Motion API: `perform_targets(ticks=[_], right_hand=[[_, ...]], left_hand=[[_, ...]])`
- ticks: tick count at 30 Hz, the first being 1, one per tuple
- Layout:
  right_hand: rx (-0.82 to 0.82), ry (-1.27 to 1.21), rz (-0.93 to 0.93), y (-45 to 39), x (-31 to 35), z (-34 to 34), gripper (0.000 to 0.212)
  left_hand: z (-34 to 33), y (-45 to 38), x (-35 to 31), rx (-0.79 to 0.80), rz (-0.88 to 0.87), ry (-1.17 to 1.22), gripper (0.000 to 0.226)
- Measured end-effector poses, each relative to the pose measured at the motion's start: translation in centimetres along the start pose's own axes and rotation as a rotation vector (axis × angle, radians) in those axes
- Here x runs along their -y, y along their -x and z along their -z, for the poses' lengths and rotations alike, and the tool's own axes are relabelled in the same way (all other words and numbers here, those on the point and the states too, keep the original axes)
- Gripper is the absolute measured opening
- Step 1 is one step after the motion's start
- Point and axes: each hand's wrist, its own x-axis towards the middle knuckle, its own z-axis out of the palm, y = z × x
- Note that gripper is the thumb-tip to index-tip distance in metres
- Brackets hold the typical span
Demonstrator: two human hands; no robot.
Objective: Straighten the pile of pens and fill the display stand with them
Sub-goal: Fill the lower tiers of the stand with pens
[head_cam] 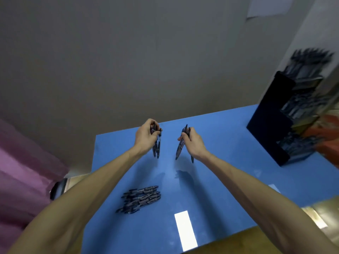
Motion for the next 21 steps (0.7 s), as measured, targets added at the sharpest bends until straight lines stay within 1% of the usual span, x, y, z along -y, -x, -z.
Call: perform_targets(ticks=[3,6,10,16,21], right_hand=[[-0.04,0.02,0.005,1.5,0.2,3.3,0.017],[-0.098,0.033,0.015,3.2,0.1,7.3,0.015],[-0.194,0.04,0.018,5.0,-0.7,13.2,0.014],[-0.345,0.026,0.027,7.8,-2.9,23.1,0.017],[-0.387,-0.036,0.074,10.2,-7.5,33.1,0.018]], left_hand=[[-1.5,-0.2,-3.2,0.048,-0.09,0.008,0.027],[-3.4,0.1,-7.0,0.053,-0.16,0.008,0.022],[-6.2,0.4,-12.5,0.06,-0.24,0.03,0.022],[-11.3,1.0,-19.8,0.026,-0.264,0.157,0.025],[-17.8,2.0,-26.6,-0.039,-0.268,0.21,0.026]])
